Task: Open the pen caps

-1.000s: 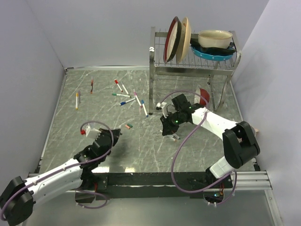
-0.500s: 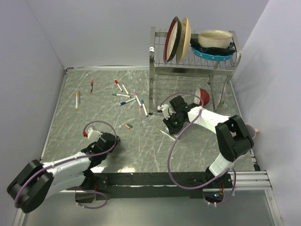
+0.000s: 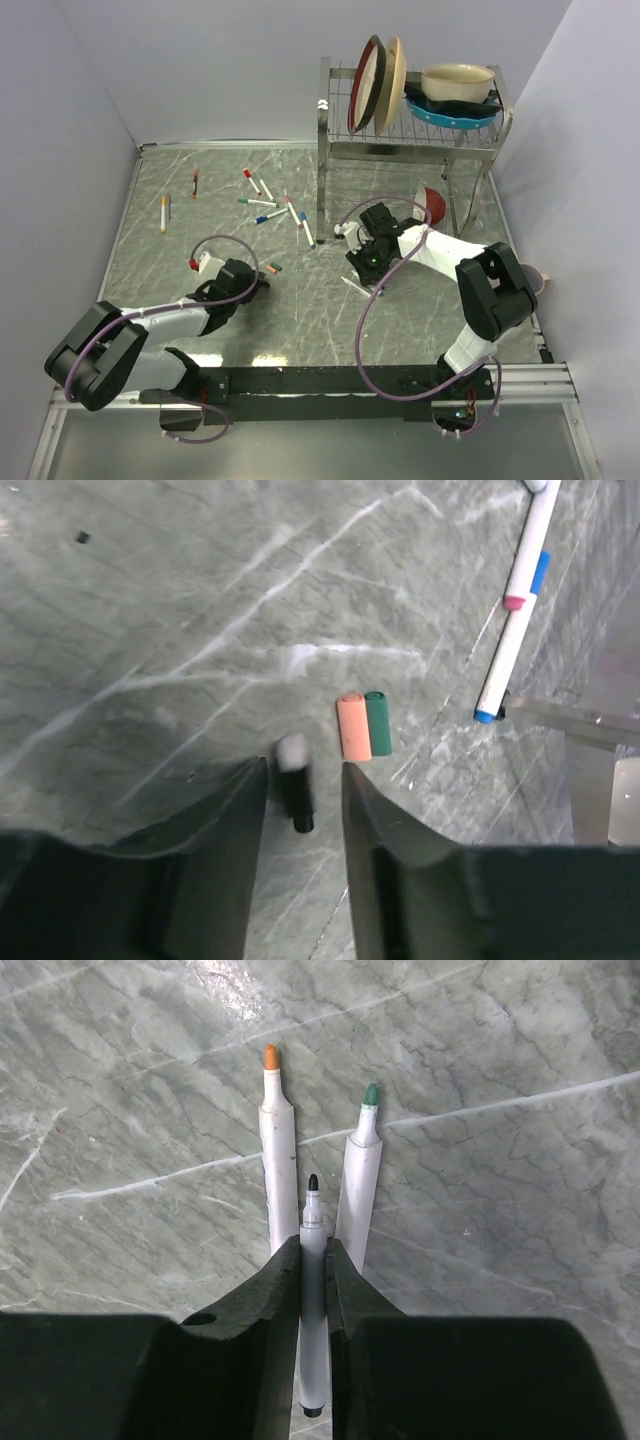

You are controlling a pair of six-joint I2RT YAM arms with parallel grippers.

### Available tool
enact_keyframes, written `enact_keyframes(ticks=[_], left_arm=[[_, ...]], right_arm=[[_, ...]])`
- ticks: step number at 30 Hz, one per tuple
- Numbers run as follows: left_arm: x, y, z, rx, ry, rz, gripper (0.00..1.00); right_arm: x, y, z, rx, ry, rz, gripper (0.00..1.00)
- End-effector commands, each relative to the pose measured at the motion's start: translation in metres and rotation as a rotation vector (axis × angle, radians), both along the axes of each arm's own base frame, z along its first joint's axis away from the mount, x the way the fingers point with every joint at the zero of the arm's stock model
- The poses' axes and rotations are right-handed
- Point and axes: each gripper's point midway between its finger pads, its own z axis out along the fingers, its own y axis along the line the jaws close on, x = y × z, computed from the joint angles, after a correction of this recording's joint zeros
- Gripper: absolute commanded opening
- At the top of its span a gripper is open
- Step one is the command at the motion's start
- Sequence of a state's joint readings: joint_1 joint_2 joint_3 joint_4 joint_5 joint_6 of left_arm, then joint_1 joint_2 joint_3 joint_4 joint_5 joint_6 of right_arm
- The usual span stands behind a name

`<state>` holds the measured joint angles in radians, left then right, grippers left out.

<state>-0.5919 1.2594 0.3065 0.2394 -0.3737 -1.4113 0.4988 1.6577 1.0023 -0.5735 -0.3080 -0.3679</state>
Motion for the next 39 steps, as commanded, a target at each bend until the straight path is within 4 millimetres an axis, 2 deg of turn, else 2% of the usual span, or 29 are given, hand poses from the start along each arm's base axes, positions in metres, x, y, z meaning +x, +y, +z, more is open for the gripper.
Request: enact_keyframes(ticks=[1,8,14,17,19,22,23,26,28,29,30,31,32,34,35,37,39], left_arm=[[-0.005,0.000,-0.006,0.022,0.037,-0.033,0.49],[-0.004,0.007,0.000,0.036,0.026,-0.025,0.58],[0.006,0.020,0.020,0.105,-0.026,-0.045,0.70],[0.020,0.034,0.040,0.164,-0.089,-0.083,0.82],[0.026,0.030,0.056,0.208,-0.144,-0.193,0.89],[0.041,0.029,0.076,0.255,-0.215,-0.293,0.94],[0.044,0.027,0.072,0.249,-0.197,-0.327,0.95],[0.069,0.019,0.085,0.284,-0.190,-0.392,0.96],[0.078,0.016,0.079,0.324,-0.156,-0.444,0.94],[0.092,0.010,0.081,0.335,-0.147,-0.471,0.93],[0.095,0.010,0.075,0.379,-0.117,-0.526,0.88],[0.098,0.013,0.070,0.407,-0.076,-0.567,0.94],[0.118,0.010,0.072,0.477,-0.071,-0.632,0.95],[0.124,0.015,0.062,0.542,0.008,-0.695,0.93],[0.140,0.015,0.063,0.592,0.008,-0.725,0.92],[0.145,0.020,0.057,0.641,0.054,-0.758,0.90],[0.158,0.021,0.053,0.691,0.072,-0.795,0.87]], right_arm=[[0.010,0.007,0.011,0.021,-0.023,0.017,0.21],[0.009,0.007,0.013,0.024,-0.024,0.019,0.29],[0.011,0.008,0.021,0.035,-0.044,0.020,0.31],[0.012,0.009,0.032,0.053,-0.069,0.030,0.32],[0.012,0.011,0.042,0.080,-0.087,0.049,0.32],[0.007,0.016,0.056,0.129,-0.098,0.085,0.33],[0.005,0.017,0.059,0.140,-0.100,0.093,0.33],[0.002,0.019,0.070,0.171,-0.120,0.109,0.33],[0.001,0.021,0.076,0.188,-0.136,0.120,0.33],[0.000,0.021,0.077,0.190,-0.138,0.120,0.34],[0.000,0.021,0.080,0.197,-0.144,0.122,0.34],[0.000,0.021,0.082,0.200,-0.148,0.125,0.34],[-0.001,0.022,0.083,0.204,-0.150,0.127,0.34],[-0.002,0.023,0.086,0.214,-0.156,0.132,0.34],[-0.002,0.022,0.087,0.214,-0.156,0.133,0.34],[-0.003,0.023,0.089,0.220,-0.162,0.136,0.34],[-0.002,0.022,0.090,0.220,-0.167,0.129,0.34]])
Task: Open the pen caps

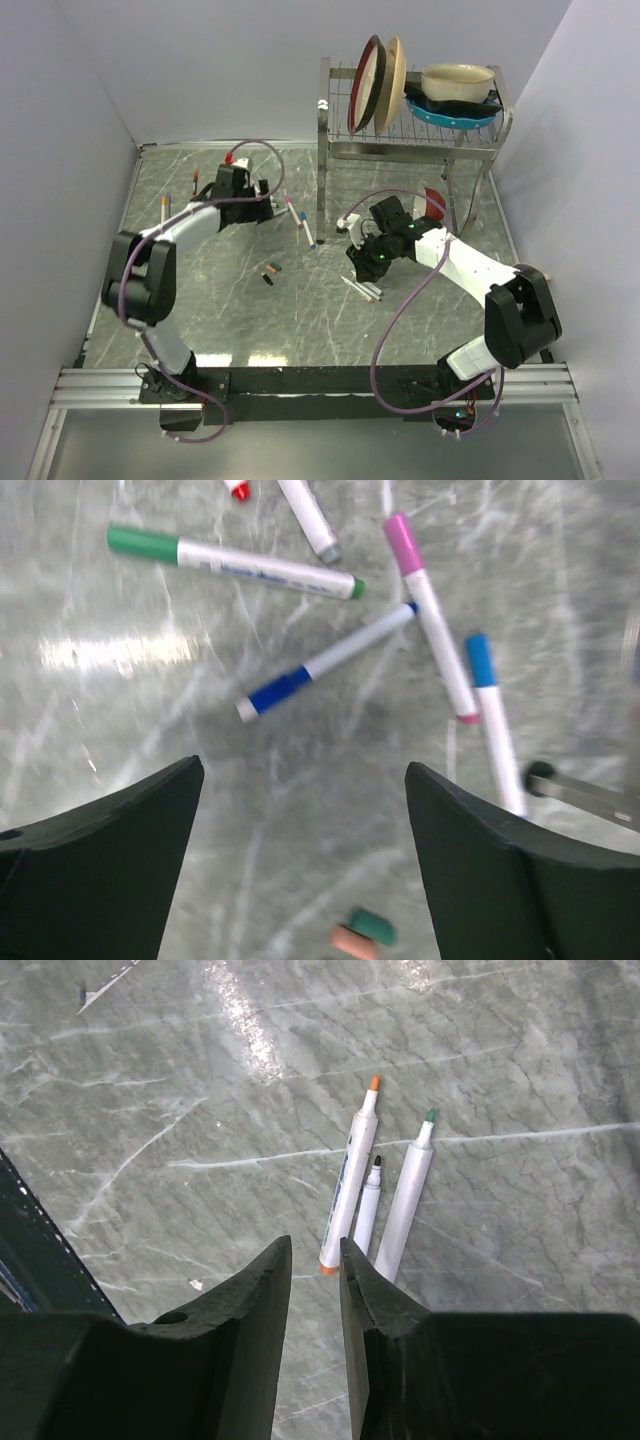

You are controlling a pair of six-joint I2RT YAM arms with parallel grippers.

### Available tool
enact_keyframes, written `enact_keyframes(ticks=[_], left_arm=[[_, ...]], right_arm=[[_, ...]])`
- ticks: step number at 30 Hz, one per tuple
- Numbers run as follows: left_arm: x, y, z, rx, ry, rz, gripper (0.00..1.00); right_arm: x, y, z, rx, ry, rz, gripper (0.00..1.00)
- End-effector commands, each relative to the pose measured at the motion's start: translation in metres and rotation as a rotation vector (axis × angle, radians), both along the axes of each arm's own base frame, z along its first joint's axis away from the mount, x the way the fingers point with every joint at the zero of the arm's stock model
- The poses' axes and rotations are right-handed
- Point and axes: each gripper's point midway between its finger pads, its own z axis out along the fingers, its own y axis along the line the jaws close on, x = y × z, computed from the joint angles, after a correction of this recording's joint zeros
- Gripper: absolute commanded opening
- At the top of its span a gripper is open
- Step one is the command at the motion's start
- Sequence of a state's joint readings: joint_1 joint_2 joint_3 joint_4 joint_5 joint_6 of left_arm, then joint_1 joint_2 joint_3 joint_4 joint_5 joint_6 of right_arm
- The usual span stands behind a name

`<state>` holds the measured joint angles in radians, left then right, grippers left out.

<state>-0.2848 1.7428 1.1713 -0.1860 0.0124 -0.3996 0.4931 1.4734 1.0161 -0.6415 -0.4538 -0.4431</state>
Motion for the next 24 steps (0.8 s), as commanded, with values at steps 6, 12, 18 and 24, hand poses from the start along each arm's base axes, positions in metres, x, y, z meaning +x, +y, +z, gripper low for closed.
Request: enact_keyframes(ticks=[6,12,18,24], left_arm=[[0.014,0.015,-0.036,0.279,0.164,-0.245,0.72],[0.023,0.012,-0.053,0.307,0.185,-0.299,0.63],[0.032,0.013,-0.066,0.349,0.199,-0.337,0.59],[0.032,0.014,-0.084,0.368,0.235,-0.364,0.44]], right_arm=[[0.011,0.007,0.028,0.054,-0.073,0.007,0.34],[0.012,0.007,0.025,0.051,-0.067,0.007,0.34],[0.011,0.007,0.019,0.042,-0.046,0.009,0.33],[0.011,0.008,0.016,0.040,-0.036,0.011,0.33]])
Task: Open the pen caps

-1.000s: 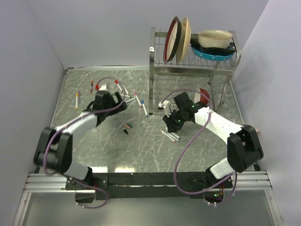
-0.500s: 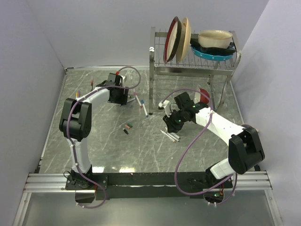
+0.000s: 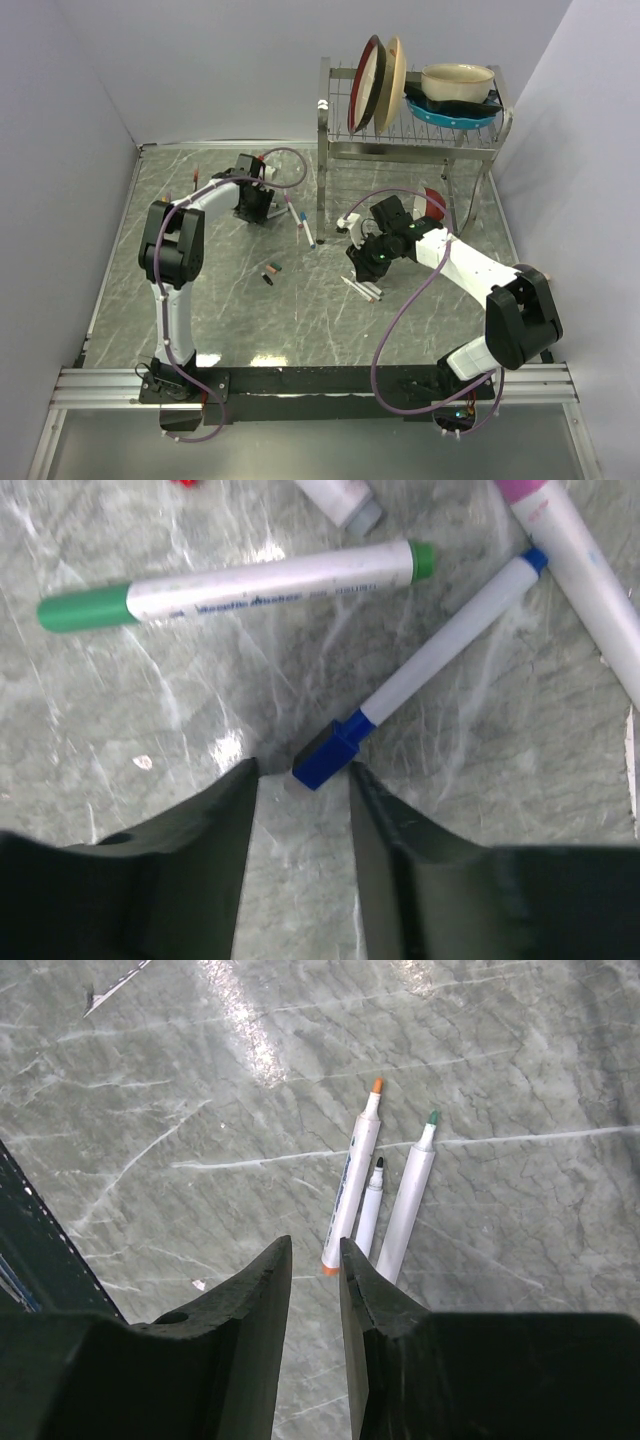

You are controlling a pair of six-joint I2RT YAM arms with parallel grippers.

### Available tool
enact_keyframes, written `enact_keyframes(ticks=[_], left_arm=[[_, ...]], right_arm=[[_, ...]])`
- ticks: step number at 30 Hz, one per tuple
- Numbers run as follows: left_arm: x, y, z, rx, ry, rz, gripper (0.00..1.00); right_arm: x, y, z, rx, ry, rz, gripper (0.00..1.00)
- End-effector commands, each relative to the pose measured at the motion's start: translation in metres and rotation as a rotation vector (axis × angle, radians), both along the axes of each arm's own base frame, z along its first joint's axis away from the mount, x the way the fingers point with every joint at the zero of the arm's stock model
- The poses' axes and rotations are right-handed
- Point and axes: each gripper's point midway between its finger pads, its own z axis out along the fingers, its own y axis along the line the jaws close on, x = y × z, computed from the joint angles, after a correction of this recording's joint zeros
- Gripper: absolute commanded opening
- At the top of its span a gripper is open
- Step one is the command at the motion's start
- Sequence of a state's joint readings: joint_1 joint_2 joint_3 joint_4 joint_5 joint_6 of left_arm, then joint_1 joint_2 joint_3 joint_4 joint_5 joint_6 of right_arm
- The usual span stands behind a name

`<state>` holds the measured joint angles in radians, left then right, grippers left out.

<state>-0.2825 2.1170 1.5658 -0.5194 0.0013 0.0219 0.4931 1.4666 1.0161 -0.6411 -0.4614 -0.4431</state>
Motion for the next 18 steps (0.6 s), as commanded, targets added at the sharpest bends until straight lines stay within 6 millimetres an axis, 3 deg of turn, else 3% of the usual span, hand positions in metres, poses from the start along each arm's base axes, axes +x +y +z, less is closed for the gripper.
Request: enact_keyframes(ticks=[1,6,18], left_arm=[[0.004,0.001,-0.016,0.027,0.024,-0.040,0.42],[0.002,-0.001,-0.018,0.022,0.028,-0.051,0.37],[-0.022,0.000,-0.010,0.029,0.039,-0.053,0.07]], right_arm=[[0.011,0.007,0.014,0.030,-0.033,0.009,0.34],[0.011,0.007,0.013,0.031,-0.029,0.008,0.33],[0.011,0.008,0.015,0.036,-0.032,0.010,0.33]])
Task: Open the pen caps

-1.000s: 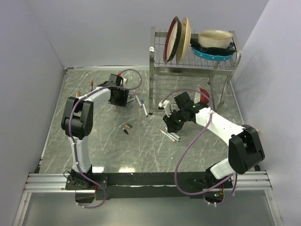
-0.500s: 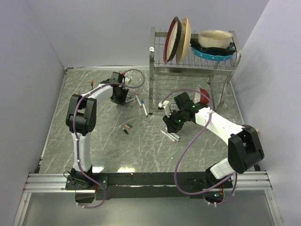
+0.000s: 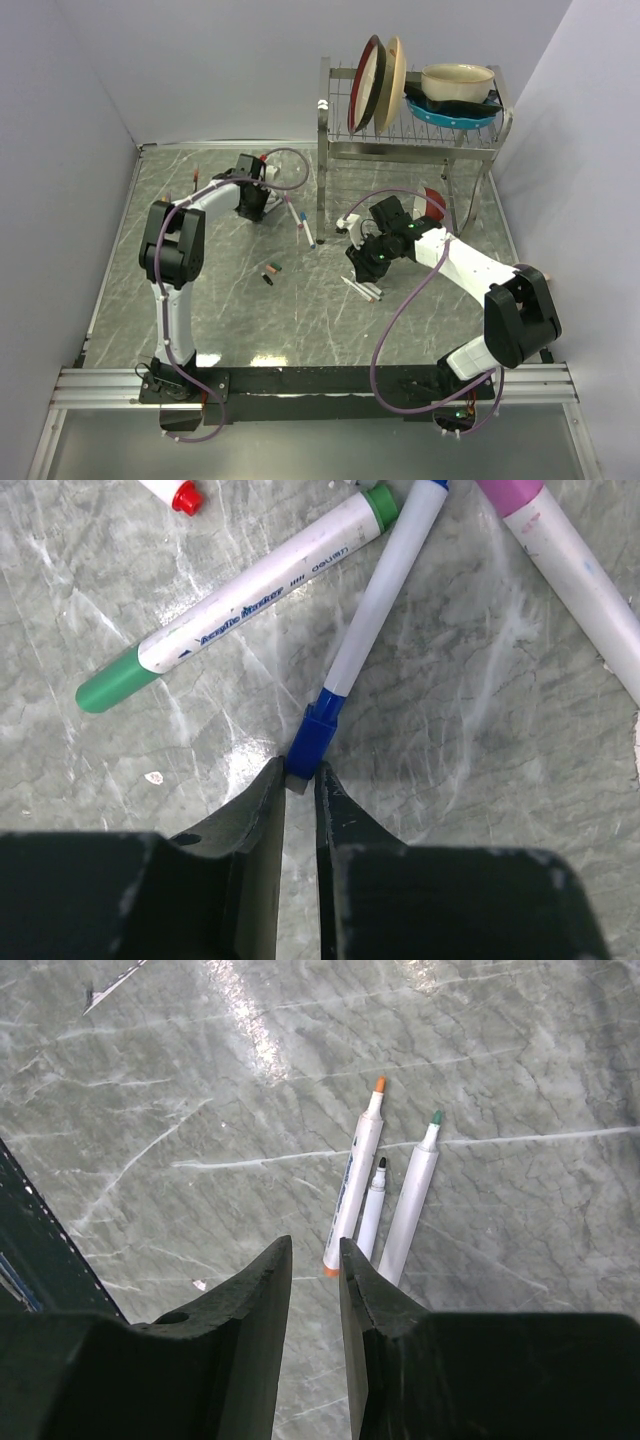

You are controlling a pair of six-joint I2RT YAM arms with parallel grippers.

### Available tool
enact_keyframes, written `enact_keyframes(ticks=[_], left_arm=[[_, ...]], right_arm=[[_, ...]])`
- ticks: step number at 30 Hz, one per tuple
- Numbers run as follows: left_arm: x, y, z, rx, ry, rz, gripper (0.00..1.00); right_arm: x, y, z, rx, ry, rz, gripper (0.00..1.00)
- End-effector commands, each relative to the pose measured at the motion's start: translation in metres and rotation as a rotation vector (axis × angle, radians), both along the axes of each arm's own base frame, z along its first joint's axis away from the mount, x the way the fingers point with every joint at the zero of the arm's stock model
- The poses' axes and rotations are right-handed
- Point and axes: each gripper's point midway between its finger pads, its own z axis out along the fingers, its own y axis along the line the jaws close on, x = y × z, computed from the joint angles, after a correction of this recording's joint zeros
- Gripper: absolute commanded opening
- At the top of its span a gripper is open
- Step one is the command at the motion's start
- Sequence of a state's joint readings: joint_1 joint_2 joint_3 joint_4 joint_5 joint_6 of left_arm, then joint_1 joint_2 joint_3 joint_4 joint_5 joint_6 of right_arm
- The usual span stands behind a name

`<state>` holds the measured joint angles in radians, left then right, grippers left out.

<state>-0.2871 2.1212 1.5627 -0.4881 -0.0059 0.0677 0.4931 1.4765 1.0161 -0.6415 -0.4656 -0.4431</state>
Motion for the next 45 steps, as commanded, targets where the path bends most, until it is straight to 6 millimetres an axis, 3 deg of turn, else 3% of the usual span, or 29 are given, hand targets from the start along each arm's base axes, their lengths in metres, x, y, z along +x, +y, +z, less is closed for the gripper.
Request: enact_keyframes(ticks=[1,10,13,17,21,25,30,35,41,45], left_arm=[[-0.031,0.001,-0.009,0.009,0.072,-0.009,0.04],[-0.061,-0.005,0.028,-0.093,0.033,0.083,0.01],[-0.079,-0.004,0.043,-0.141,0.017,0.126,0.01],[-0.118,-0.005,0.063,-0.244,0.035,0.208,0.01],[-0.161,-0.024,0.080,-0.426,0.088,0.203,0.01],[-0.204,-0.054,0.095,-0.590,0.170,0.137,0.01],[-0.263,-0.095,0.092,-0.642,0.312,-0.009,0.01],[-0.319,-0.137,0.082,-0.664,0.460,-0.171,0.01],[-0.353,-0.183,0.082,-0.704,0.540,-0.345,0.01],[-0.358,-0.201,0.082,-0.704,0.564,-0.402,0.01]], right_arm=[[0.010,0.008,0.019,0.040,-0.043,0.010,0.33],[0.002,0.013,0.030,0.087,-0.050,0.058,0.34],[-0.006,0.017,0.036,0.120,-0.053,0.100,0.34],[-0.026,0.025,0.044,0.179,-0.049,0.202,0.37],[-0.046,0.033,0.056,0.249,-0.127,0.341,0.44],[-0.064,0.033,0.066,0.333,-0.263,0.478,0.63],[-0.094,0.027,0.057,0.393,-0.386,0.702,0.70],[-0.096,0.025,0.054,0.388,-0.403,0.726,0.69],[-0.099,0.025,0.045,0.380,-0.402,0.743,0.68],[-0.106,0.027,0.036,0.365,-0.386,0.781,0.68]])
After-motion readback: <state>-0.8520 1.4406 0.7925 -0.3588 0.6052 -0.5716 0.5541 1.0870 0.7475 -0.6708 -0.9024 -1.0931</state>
